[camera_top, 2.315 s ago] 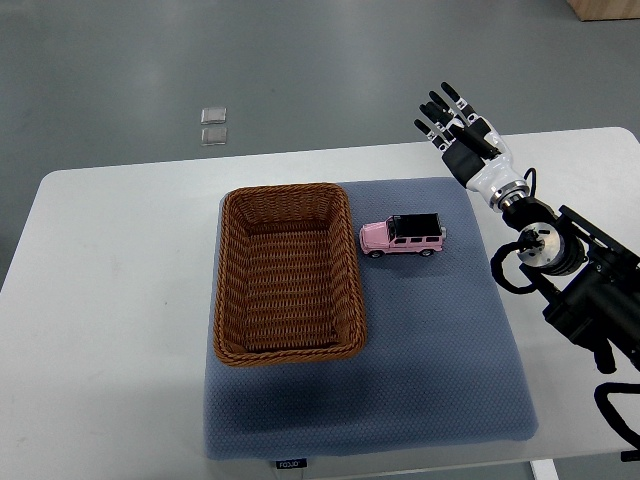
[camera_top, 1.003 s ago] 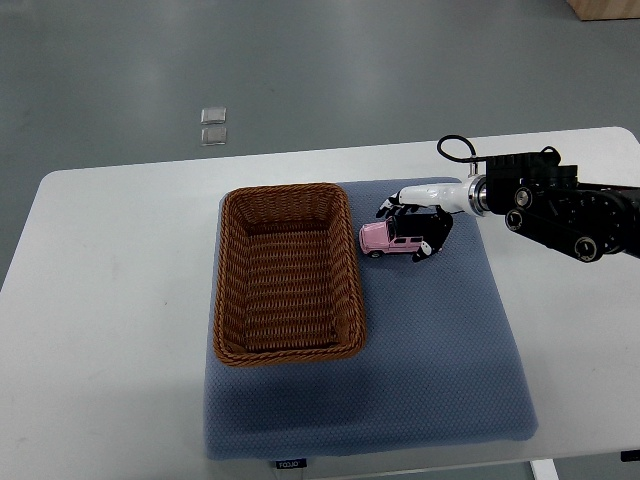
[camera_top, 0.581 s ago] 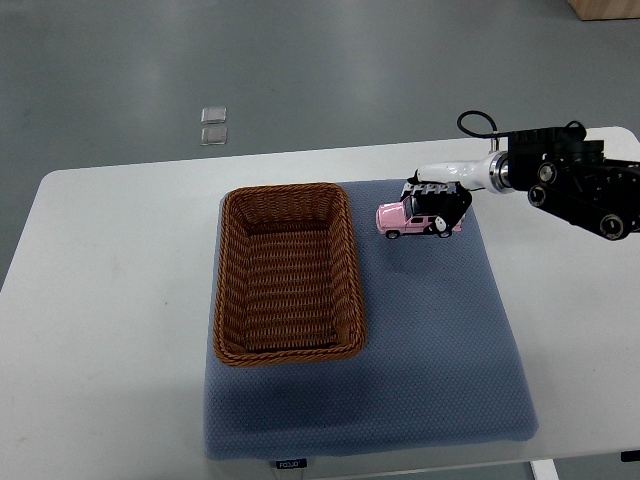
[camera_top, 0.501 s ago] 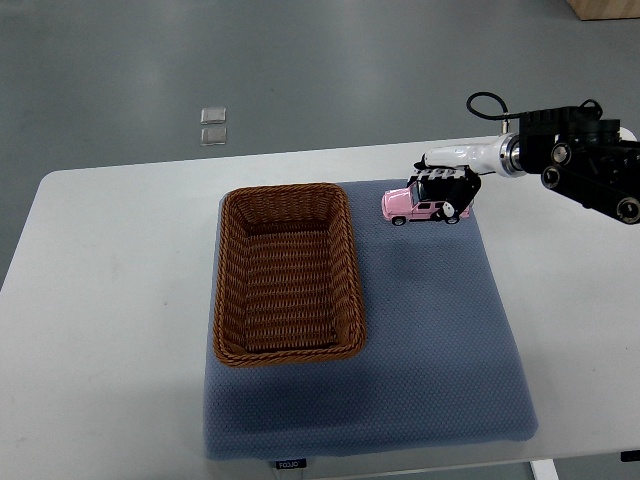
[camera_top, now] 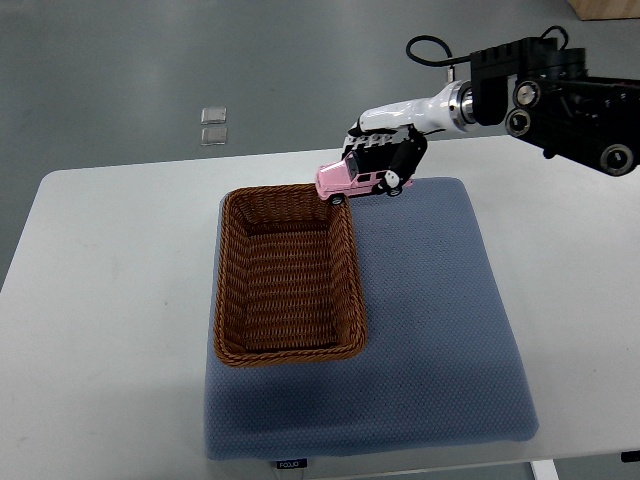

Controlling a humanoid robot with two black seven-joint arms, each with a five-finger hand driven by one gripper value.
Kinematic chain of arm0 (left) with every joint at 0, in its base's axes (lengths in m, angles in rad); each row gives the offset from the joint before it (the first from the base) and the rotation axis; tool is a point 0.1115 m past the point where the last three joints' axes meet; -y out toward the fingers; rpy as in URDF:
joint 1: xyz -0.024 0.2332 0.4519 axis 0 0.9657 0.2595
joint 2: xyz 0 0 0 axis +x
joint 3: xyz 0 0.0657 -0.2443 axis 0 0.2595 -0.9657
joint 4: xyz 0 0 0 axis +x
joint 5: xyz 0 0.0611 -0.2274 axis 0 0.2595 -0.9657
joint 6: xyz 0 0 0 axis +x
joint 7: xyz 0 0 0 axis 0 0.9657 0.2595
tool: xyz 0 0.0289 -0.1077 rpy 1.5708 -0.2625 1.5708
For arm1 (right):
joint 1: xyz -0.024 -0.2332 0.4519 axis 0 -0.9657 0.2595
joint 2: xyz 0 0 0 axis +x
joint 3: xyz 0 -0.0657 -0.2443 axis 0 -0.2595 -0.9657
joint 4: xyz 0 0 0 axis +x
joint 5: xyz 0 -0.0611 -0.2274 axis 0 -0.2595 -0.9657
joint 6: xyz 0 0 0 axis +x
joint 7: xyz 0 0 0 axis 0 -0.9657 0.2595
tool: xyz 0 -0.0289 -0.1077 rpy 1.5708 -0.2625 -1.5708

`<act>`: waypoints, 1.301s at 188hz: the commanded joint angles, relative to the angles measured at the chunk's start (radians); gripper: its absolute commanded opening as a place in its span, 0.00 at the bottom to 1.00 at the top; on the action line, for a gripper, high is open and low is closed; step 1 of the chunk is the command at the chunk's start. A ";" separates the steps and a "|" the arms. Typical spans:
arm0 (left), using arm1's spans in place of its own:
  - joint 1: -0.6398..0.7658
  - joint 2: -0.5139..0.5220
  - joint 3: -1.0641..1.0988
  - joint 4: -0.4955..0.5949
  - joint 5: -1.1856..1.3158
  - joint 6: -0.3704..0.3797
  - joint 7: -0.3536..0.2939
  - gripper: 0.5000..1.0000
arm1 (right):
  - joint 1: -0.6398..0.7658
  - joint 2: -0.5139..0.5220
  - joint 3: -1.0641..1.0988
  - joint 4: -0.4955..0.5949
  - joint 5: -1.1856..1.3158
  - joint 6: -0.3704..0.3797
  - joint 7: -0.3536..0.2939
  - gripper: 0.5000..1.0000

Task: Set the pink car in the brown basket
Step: 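Lift the pink car with the right hand and carry it over the basket, then lower the car into the wicker basket and open the right hand, then raise the open right hand away from the car in the basket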

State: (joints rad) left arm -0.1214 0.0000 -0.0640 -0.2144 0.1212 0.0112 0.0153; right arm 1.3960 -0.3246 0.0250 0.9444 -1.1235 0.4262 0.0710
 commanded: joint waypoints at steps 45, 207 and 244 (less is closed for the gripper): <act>0.000 0.000 0.000 -0.005 0.000 0.000 0.000 1.00 | -0.014 0.272 -0.066 -0.171 -0.001 -0.052 0.000 0.00; 0.000 0.000 0.001 0.000 0.000 0.000 0.000 1.00 | -0.114 0.283 0.053 -0.236 0.037 -0.092 0.013 0.81; 0.000 0.000 0.001 0.000 0.000 0.001 0.000 1.00 | -0.164 0.162 0.297 -0.234 0.194 -0.100 0.015 0.81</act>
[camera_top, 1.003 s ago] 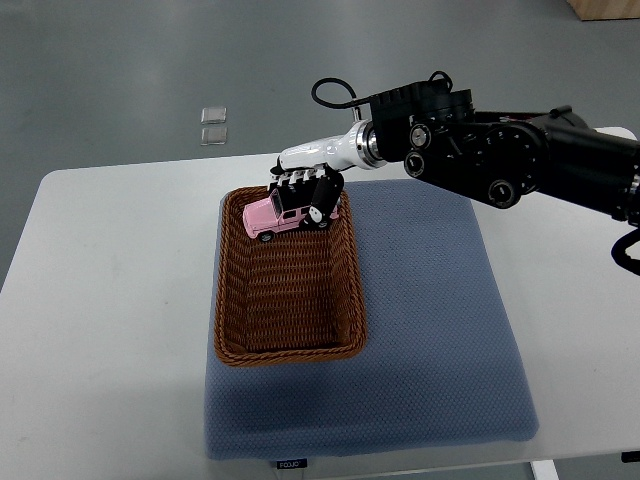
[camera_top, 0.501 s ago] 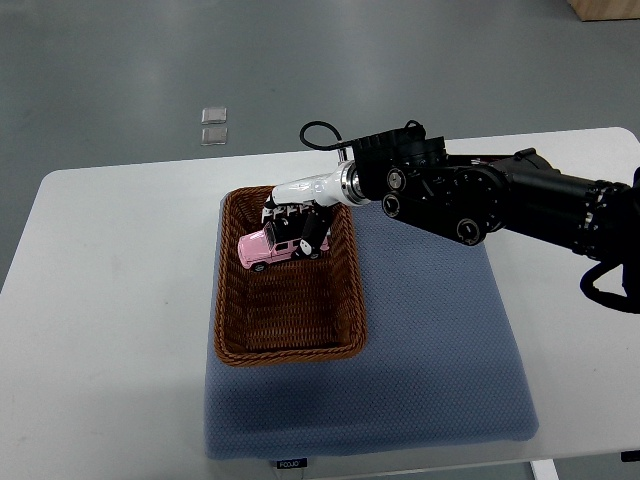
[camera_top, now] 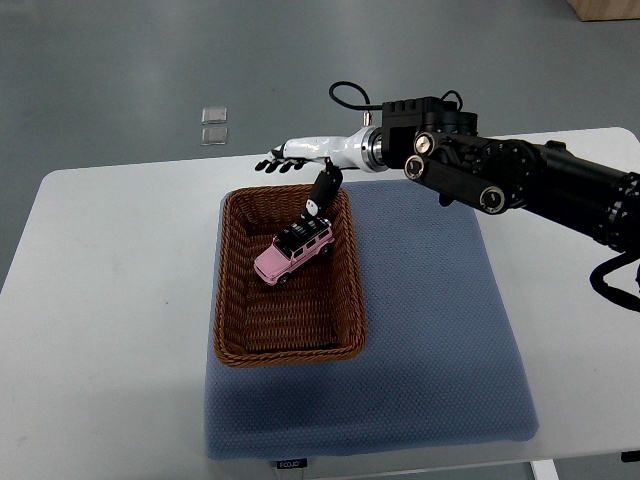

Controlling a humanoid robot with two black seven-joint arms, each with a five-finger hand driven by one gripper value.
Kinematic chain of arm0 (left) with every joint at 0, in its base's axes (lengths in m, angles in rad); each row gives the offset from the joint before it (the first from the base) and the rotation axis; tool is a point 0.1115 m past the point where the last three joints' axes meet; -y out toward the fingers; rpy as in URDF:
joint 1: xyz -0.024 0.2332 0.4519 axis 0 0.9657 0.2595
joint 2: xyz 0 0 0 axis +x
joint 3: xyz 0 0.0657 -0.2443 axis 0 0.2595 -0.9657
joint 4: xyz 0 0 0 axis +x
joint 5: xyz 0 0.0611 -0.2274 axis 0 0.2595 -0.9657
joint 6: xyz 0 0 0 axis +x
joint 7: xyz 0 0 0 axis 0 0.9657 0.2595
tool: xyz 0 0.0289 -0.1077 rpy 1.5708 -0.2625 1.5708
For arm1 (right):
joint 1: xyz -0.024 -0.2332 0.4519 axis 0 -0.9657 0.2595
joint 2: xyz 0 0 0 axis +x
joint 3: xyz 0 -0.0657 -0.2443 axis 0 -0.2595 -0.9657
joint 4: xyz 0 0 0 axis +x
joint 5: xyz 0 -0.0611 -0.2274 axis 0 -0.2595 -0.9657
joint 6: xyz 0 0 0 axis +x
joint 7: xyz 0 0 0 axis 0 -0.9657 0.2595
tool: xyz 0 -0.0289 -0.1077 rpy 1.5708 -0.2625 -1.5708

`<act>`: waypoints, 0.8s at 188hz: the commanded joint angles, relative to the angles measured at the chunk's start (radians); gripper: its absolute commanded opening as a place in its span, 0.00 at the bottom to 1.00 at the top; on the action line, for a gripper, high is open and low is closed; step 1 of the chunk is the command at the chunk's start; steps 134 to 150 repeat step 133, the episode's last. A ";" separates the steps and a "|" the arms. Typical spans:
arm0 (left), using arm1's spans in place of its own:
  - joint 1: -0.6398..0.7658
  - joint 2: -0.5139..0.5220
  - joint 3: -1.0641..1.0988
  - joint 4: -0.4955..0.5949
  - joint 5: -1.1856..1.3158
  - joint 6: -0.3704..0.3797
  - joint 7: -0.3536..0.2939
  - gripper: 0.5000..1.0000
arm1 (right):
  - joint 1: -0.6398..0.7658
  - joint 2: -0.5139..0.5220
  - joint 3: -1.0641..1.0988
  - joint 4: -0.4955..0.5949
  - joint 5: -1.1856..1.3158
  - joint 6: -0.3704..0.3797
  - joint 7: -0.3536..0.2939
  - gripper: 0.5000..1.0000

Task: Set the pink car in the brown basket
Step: 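Raise the open right hand away from the car in the basket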

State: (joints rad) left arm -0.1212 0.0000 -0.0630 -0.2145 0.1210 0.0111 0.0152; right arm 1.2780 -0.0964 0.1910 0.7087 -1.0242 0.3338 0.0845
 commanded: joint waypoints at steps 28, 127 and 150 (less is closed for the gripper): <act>0.000 0.000 0.002 -0.005 0.000 0.000 0.000 1.00 | -0.227 -0.115 0.409 0.003 0.294 -0.010 0.018 0.81; 0.000 0.000 0.005 -0.006 0.000 0.000 0.000 1.00 | -0.578 -0.014 0.782 -0.080 0.878 -0.006 0.163 0.81; 0.000 0.000 0.005 -0.008 0.000 0.000 0.000 1.00 | -0.582 -0.014 0.783 -0.081 0.882 -0.006 0.163 0.81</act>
